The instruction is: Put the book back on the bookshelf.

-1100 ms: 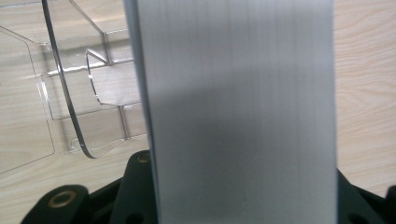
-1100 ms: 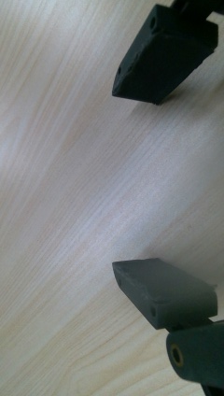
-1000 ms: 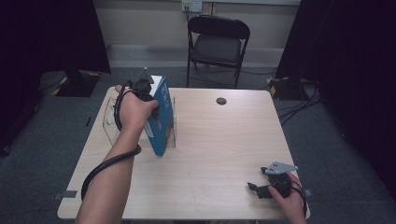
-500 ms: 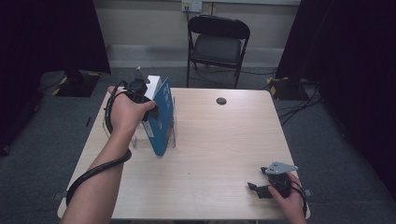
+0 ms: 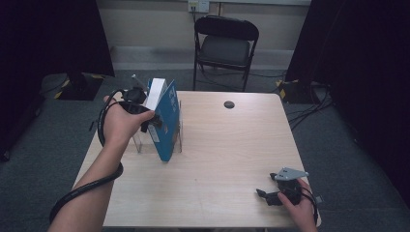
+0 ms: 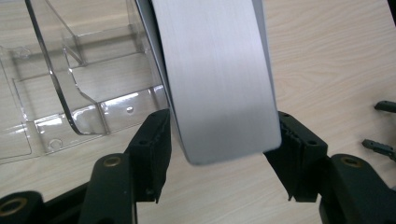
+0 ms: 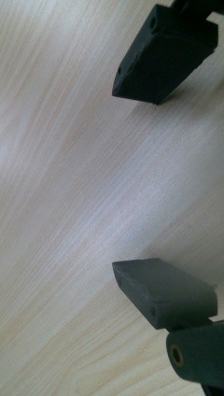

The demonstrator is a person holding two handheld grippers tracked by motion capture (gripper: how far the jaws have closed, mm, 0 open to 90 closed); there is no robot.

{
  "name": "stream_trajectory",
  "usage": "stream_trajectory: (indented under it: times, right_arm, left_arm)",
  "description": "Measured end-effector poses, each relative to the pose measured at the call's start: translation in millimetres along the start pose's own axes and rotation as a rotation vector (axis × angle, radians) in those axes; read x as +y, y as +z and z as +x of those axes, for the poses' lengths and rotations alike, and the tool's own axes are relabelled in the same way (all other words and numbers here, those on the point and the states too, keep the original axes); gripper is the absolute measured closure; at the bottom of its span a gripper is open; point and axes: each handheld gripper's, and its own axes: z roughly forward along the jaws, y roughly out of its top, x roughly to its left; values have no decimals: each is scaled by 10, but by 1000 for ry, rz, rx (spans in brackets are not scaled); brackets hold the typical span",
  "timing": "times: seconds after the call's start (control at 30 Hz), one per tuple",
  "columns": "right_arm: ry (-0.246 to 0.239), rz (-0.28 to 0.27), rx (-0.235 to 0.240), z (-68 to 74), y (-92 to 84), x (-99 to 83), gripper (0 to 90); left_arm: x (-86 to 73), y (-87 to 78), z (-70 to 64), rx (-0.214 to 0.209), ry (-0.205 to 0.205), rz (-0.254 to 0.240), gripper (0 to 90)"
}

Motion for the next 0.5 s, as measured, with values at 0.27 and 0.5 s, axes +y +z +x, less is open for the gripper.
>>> stream_trajectory:
  times: [0.27,0.5]
  right_arm:
    - [-2,0,0,-2,0,0,130]
    - [-1,0,1,-1,0,0,131]
  left_arm:
    - [-103,-26,55,-45,23,-12,396]
    - [-217,12,101,-56,64,-30,299]
